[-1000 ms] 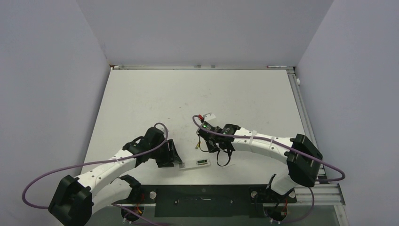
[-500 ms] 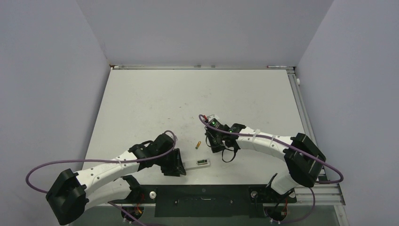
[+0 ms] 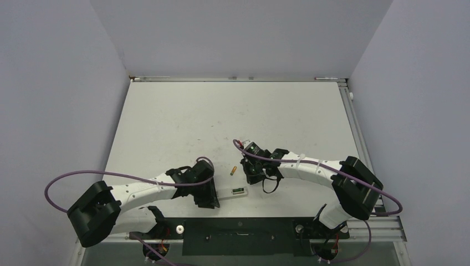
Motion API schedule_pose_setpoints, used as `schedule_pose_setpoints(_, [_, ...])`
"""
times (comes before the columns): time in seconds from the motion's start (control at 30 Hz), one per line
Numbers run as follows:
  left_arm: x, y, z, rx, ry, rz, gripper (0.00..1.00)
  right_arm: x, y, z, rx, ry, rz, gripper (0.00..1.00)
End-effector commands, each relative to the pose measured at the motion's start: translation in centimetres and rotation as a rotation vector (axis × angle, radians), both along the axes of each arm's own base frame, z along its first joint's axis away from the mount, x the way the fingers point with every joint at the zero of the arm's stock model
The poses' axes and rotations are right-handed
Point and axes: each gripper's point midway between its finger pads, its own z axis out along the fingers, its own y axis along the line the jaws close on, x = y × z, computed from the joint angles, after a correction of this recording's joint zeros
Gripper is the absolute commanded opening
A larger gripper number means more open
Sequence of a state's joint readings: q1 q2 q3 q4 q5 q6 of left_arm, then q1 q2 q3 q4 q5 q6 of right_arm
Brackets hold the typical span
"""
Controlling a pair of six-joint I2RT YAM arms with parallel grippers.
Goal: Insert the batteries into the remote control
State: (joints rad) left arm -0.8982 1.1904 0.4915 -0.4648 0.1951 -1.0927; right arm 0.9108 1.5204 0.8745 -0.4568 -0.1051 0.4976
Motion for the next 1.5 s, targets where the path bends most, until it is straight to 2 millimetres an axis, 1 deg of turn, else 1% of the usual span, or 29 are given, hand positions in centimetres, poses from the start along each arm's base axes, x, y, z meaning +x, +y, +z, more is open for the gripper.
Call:
schedule_pose_setpoints(0.0, [2.0, -1.3, 0.7, -0.009, -0.059, 0.041, 0.25, -0.5, 0.8, -0.4, 0.028, -0.003, 0.037, 0.09])
schedule_pose_setpoints(0.33, [3.0, -1.0, -0.1, 0.045, -0.081, 0.064, 0.24, -2.6, 1.9, -1.4, 0.019, 0.009, 0.106, 0.09])
schedule_pose_setpoints(0.53, [3.4, -0.5, -0.6, 0.087, -0.096, 0.068, 0.22, -4.2, 2.4, -1.6, 0.013, 0.017, 0.156, 0.09])
schedule_pose_setpoints(0.9, [4.0, -0.1, -0.8, 0.106, -0.125, 0.070, 0.22, -7.1, 3.2, -1.1, 0.061, 0.029, 0.172, 0.09])
schedule_pose_setpoints(1.23, [4.9, -0.2, -0.8, 0.099, -0.147, 0.065, 0.23, -8.4, 4.6, 0.0, 0.153, 0.026, 0.151, 0.09])
schedule_pose_setpoints(1.47, [6.4, -0.3, -0.8, 0.070, -0.146, 0.072, 0.27, -9.0, 5.7, 0.3, 0.196, 0.023, 0.162, 0.09])
